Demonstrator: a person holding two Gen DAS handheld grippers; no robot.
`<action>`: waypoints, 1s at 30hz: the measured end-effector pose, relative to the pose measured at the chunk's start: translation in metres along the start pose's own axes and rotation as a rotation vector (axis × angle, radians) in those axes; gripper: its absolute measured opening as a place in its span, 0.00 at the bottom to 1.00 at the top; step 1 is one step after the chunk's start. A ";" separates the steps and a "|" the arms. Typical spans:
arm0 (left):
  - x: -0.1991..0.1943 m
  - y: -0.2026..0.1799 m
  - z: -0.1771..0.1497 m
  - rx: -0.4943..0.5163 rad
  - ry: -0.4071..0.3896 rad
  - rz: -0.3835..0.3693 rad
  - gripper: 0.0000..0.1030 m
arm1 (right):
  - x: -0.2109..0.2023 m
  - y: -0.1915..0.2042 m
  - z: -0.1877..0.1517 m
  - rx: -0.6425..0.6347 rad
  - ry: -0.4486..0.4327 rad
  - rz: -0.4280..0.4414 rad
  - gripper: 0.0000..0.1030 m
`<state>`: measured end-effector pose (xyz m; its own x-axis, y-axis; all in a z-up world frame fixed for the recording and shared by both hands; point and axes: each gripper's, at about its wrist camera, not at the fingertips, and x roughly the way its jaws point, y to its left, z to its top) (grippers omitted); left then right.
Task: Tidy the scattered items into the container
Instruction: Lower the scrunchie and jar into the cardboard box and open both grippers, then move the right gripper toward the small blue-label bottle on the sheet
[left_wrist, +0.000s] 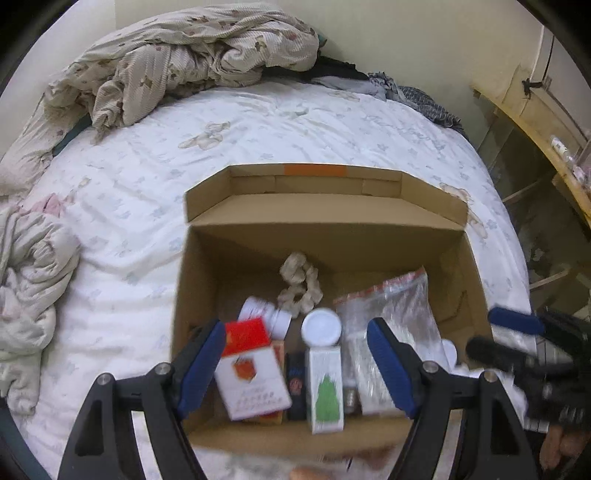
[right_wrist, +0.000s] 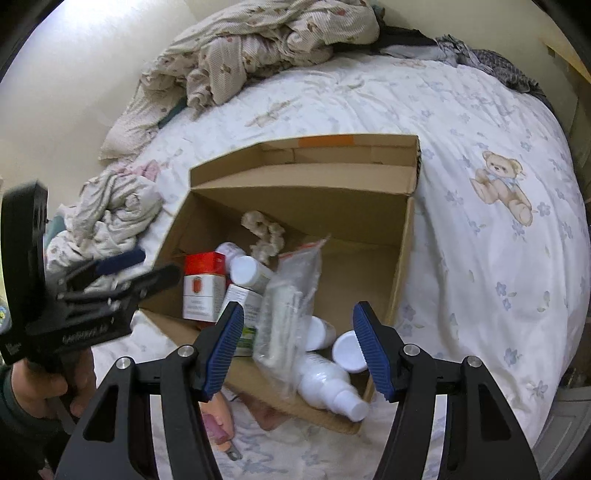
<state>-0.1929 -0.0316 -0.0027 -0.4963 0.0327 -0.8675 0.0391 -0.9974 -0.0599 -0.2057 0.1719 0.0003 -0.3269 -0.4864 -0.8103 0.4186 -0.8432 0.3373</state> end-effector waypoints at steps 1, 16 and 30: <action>-0.005 0.002 -0.004 -0.003 0.001 -0.002 0.77 | -0.004 0.002 -0.002 -0.006 -0.003 0.011 0.64; -0.061 0.019 -0.108 0.025 -0.039 -0.005 0.77 | -0.041 0.023 -0.068 -0.144 0.037 0.020 0.65; -0.049 0.012 -0.126 0.074 -0.023 0.069 0.77 | 0.052 0.023 -0.138 -0.337 0.424 -0.157 0.78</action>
<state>-0.0588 -0.0368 -0.0232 -0.5147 -0.0369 -0.8566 0.0102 -0.9993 0.0369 -0.0964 0.1587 -0.0996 -0.0672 -0.1683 -0.9834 0.6626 -0.7445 0.0821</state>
